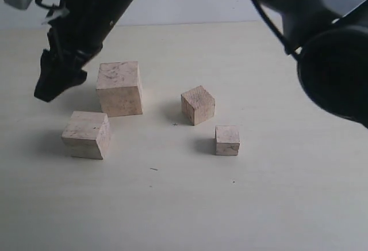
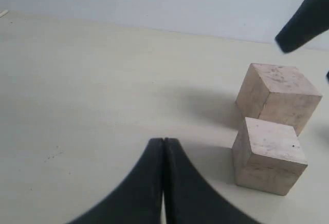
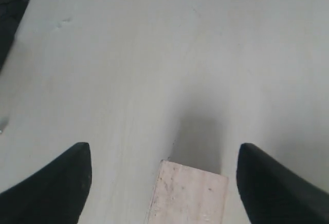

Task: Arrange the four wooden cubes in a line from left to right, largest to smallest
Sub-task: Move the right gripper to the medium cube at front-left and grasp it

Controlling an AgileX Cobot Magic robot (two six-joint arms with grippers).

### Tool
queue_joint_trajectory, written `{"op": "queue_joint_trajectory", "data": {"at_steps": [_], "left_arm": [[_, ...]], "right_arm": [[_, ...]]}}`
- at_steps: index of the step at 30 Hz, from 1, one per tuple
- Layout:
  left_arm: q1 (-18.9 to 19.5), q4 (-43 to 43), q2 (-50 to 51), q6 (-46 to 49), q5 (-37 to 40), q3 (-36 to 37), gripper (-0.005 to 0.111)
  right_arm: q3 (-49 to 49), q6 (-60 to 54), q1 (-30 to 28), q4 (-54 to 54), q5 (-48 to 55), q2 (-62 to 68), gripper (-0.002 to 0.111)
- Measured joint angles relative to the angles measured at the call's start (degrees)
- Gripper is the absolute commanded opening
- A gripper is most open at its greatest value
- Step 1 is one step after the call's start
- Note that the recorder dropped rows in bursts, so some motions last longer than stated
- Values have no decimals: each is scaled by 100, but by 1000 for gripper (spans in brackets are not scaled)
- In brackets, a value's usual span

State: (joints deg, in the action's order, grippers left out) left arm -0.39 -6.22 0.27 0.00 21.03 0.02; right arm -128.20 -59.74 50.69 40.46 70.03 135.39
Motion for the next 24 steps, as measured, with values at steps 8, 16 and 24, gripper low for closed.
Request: {"op": "queue_joint_trajectory", "data": {"at_steps": [8,16,24], "left_arm": [[0,0,0,0,0,0,0],[0,0,0,0,0,0,0],[0,0,0,0,0,0,0]], "right_arm": [[0,88,76,-482,0,501,74],[0,1027,651,-1851,-267,501,74],[0,1502,861,-2775,-500,501,74]]}}
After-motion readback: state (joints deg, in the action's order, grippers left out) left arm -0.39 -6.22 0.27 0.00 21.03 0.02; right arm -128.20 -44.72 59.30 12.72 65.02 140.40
